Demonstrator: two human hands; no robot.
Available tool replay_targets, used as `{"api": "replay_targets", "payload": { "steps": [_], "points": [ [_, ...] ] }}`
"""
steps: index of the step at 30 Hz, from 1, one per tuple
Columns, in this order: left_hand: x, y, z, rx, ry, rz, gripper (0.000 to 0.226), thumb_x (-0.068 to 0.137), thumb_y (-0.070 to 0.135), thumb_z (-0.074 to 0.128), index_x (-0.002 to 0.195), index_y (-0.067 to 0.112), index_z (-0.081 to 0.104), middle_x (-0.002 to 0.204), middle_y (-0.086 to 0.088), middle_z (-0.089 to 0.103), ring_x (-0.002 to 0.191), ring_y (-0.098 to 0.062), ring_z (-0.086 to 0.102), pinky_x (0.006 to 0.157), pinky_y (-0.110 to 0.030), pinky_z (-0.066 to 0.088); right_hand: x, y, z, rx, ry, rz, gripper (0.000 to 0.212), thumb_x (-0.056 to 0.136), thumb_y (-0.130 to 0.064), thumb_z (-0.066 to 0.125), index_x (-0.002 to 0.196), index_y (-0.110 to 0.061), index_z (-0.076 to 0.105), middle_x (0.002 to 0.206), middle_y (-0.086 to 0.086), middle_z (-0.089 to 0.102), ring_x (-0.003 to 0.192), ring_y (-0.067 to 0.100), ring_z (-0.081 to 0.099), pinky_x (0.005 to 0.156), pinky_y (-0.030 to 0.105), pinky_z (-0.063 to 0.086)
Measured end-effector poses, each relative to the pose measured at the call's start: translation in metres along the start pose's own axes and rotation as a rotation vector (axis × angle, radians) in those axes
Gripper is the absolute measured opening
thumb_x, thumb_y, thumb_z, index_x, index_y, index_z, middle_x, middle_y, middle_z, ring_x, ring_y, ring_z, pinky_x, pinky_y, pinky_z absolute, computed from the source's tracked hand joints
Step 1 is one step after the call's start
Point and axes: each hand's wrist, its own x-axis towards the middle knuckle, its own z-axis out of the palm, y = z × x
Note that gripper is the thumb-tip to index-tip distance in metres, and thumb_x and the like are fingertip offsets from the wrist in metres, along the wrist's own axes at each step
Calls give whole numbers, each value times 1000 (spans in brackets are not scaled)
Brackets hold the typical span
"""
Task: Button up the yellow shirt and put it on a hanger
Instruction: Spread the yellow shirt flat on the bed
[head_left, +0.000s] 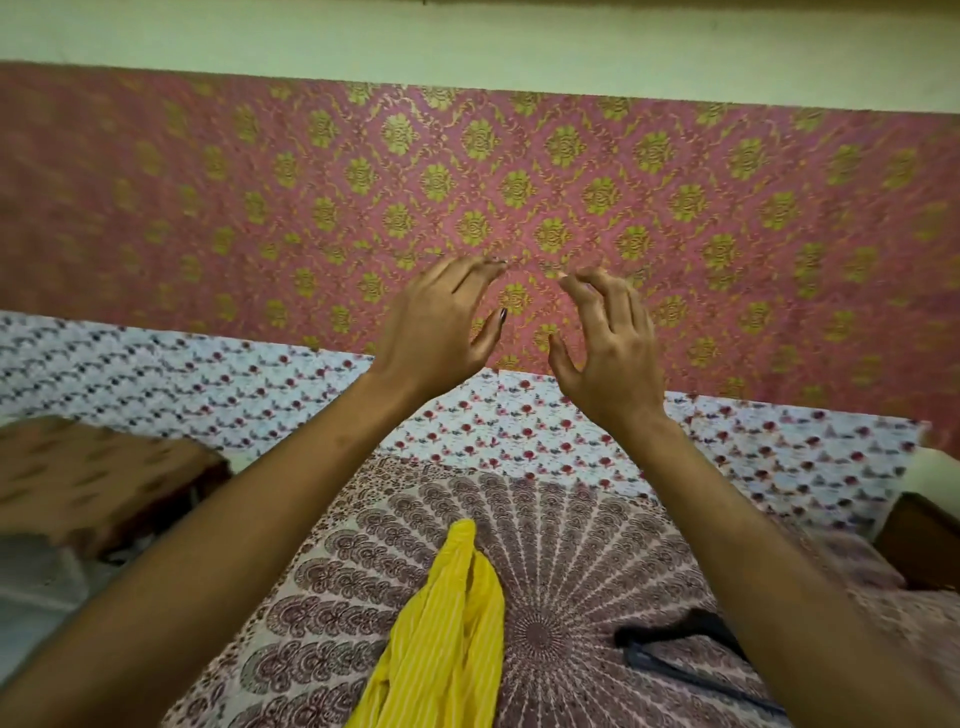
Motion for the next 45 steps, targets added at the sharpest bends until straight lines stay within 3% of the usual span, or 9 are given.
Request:
{"api": "replay_targets", "payload": {
  "steps": [6, 14, 17, 21, 23, 30, 36, 40, 45],
  "points": [
    [-33, -13, 31, 8, -103, -56, 43, 88, 32, 48, 124, 10, 53, 120, -6, 62, 107, -24, 58, 83, -34, 48, -33, -5, 42, 78, -98, 19, 50, 83, -26, 55, 131, -16, 40, 128, 14, 52, 120, 32, 46, 95, 49, 45],
    [-109, -32, 112, -97, -380, -159, 48, 90, 34, 50, 134, 15, 43, 134, -3, 53, 121, -22, 49, 100, -37, 41, -104, -17, 110, 98, -308, 82, 52, 82, -28, 52, 131, -17, 40, 130, 12, 51, 120, 28, 46, 98, 43, 43],
    [-140, -39, 147, -145, -468, -160, 47, 90, 36, 45, 132, 16, 46, 131, -3, 55, 118, -22, 52, 96, -36, 44, -137, -23, 135, 93, -374, 128, 50, 83, -30, 52, 130, -17, 42, 128, 10, 52, 120, 22, 41, 97, 40, 43],
    [-187, -50, 193, -235, -580, -160, 51, 86, 41, 36, 125, 13, 53, 123, -5, 61, 113, -25, 56, 92, -37, 48, -188, -30, 169, 146, -495, 180, 48, 83, -28, 50, 129, -16, 41, 129, 11, 50, 121, 27, 45, 94, 42, 47],
    [-216, -55, 216, -279, -667, -170, 48, 86, 37, 43, 125, 12, 53, 124, -6, 60, 114, -27, 56, 92, -38, 47, -217, -33, 187, 160, -549, 227, 48, 83, -28, 48, 129, -17, 41, 129, 9, 50, 120, 27, 45, 94, 41, 46],
    [-327, -58, 275, -324, -1153, -240, 47, 93, 36, 45, 135, 16, 41, 138, -5, 47, 127, -27, 43, 98, -39, 41, -334, -43, 223, 188, -845, 394, 59, 74, -22, 69, 128, -15, 46, 126, 12, 53, 112, 33, 54, 86, 42, 49],
    [-403, -48, 304, -355, -1363, -289, 52, 89, 42, 37, 132, 13, 46, 133, -8, 51, 119, -29, 49, 96, -39, 43, -419, -45, 244, 220, -1066, 522, 59, 71, -24, 70, 126, -16, 50, 124, 12, 55, 109, 32, 55, 84, 44, 50],
    [-432, -43, 332, -370, -1321, -269, 45, 78, 36, 51, 112, 9, 63, 108, -11, 65, 96, -32, 64, 68, -36, 54, -465, -43, 269, 272, -1173, 572, 58, 68, -26, 68, 123, -18, 49, 120, 12, 57, 104, 33, 59, 80, 45, 53],
    [-430, -54, 385, -434, -1297, -385, 49, 88, 35, 42, 128, 8, 50, 130, -13, 52, 118, -31, 50, 92, -40, 47, -480, -22, 316, 305, -1186, 645, 54, 73, -17, 71, 124, -12, 54, 125, 13, 53, 112, 33, 54, 91, 40, 47]
  ]
}}
